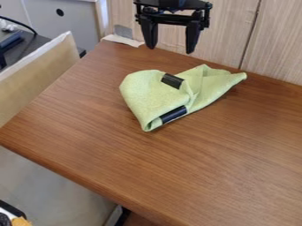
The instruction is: Fold the cloth from right to left
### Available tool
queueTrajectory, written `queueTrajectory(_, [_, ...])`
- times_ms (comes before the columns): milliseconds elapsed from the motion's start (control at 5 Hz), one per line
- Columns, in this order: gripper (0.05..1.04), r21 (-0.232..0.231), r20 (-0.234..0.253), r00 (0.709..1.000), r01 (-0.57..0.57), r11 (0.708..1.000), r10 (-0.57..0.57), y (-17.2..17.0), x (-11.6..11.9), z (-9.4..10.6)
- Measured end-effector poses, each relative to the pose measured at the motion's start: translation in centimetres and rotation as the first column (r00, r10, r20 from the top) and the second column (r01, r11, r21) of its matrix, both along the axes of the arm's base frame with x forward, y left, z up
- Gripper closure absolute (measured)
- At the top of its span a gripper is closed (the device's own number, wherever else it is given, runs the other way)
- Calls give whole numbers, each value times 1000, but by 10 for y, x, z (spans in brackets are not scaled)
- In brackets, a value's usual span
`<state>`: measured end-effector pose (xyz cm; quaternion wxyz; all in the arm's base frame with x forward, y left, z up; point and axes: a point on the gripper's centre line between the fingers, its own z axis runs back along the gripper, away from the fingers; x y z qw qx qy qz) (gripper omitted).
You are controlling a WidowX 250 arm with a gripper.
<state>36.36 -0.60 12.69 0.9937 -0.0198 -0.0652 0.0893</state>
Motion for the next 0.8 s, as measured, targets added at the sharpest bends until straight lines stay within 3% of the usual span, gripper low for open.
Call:
queueTrajectory(400, [83,-20,-58,997,-47,999,46,-5,14,-22])
queueTrajectory(600, [83,16,-84,993,-77,997,78,-23,41,-30])
queueTrajectory(800, [83,22,-59,996,-64,998,65,-50,70,-37])
